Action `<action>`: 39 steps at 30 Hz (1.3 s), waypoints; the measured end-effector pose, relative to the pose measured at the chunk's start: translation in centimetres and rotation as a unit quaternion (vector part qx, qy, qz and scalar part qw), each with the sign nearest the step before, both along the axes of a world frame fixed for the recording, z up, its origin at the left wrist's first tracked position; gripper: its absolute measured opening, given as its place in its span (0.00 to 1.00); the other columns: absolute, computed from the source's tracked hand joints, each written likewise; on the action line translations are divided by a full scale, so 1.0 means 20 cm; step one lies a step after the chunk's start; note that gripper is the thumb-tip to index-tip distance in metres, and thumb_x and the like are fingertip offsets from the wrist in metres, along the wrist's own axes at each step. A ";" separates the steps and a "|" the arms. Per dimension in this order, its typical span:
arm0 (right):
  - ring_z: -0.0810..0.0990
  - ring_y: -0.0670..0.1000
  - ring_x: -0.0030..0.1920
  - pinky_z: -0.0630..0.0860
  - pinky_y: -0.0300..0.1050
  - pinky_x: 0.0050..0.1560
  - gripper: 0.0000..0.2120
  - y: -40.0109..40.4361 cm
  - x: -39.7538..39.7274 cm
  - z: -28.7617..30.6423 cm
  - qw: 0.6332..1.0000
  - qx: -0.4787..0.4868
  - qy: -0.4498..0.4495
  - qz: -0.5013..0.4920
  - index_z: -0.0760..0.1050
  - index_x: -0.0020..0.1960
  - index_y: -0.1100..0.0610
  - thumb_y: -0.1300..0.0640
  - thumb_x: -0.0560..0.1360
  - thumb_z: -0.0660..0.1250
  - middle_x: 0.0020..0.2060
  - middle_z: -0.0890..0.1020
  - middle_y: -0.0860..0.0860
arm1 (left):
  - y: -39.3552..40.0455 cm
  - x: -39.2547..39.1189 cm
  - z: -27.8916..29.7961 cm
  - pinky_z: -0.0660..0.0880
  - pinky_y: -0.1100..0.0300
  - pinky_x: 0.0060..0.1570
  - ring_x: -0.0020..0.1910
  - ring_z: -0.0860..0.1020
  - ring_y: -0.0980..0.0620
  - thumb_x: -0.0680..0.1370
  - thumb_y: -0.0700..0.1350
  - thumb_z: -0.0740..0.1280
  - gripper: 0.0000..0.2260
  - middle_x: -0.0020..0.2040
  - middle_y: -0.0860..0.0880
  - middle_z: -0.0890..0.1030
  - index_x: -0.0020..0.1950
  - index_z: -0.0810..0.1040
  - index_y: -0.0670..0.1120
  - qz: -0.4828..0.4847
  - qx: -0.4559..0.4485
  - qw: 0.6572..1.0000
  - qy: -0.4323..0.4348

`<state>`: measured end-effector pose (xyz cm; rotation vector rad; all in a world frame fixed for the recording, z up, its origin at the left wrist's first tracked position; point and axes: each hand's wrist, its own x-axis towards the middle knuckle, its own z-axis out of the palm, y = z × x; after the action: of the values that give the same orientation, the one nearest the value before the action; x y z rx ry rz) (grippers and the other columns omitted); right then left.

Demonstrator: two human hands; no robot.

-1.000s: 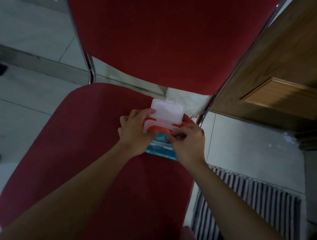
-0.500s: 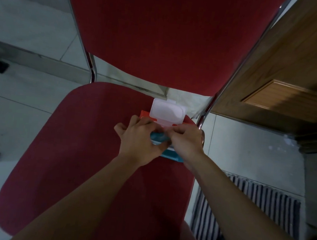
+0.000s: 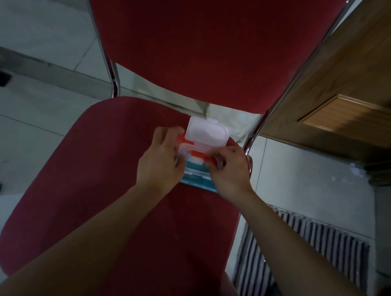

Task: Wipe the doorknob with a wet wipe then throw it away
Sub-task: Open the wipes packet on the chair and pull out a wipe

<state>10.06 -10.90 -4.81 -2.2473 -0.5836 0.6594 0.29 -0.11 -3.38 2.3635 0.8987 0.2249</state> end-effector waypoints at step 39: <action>0.75 0.54 0.46 0.70 0.42 0.46 0.08 0.10 0.01 0.01 0.979 -0.022 -0.117 0.166 0.80 0.49 0.63 0.62 0.71 0.68 0.48 0.74 0.59 | 0.06 0.00 -0.01 0.66 0.64 0.47 0.51 0.77 0.51 0.70 0.43 0.70 0.14 0.56 0.50 0.78 0.55 0.78 0.50 -0.068 -0.057 0.995 0.048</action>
<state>10.19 -8.96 -4.56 -2.3077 -1.0870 0.5743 0.27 1.06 -3.50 2.3345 0.7691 0.0042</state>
